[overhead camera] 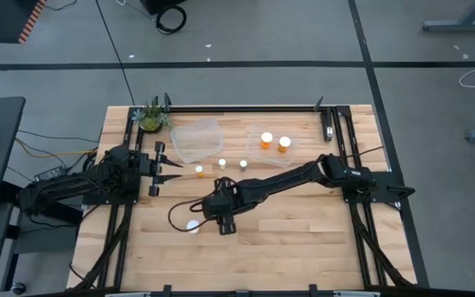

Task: Pick and place medicine bottles into bin by pill shape (circle, oval)
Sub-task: Put the orange pill bottle into the right bin

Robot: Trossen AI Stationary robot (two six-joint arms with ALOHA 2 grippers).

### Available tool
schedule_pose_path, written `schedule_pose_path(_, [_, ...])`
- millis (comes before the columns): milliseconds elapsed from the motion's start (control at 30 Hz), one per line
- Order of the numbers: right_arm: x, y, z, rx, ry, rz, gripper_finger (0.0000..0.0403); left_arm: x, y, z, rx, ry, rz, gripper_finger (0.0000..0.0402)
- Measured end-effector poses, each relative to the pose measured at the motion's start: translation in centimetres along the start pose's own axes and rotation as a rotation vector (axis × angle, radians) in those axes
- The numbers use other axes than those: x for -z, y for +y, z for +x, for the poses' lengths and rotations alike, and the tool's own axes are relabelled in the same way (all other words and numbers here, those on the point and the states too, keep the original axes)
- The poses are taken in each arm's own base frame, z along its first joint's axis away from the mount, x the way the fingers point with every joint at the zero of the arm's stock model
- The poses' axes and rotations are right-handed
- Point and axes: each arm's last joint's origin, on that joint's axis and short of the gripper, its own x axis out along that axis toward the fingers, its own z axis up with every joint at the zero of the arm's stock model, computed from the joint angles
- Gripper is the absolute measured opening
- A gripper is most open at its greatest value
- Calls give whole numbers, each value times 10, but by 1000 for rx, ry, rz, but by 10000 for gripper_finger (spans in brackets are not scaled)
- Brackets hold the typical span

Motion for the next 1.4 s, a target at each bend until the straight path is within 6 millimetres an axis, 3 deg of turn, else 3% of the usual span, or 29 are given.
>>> schedule_pose_path(300, [2, -23, -58, 181, 2, 45, 229, 0, 0, 0, 0, -1, 0, 140])
schedule_pose_path(867, [38, -117, -111, 392, 243, 250, 229, 0, 0, 0, 0, 0, 0, 138])
schedule_pose_path(1000, [53, -137, -113, 429, 238, 309, 229, 0, 0, 0, 0, -1, 0, 139])
schedule_pose_path(1400, [135, -186, -96, 374, 67, 535, 229, 0, 0, 0, 0, 0, -1, 148])
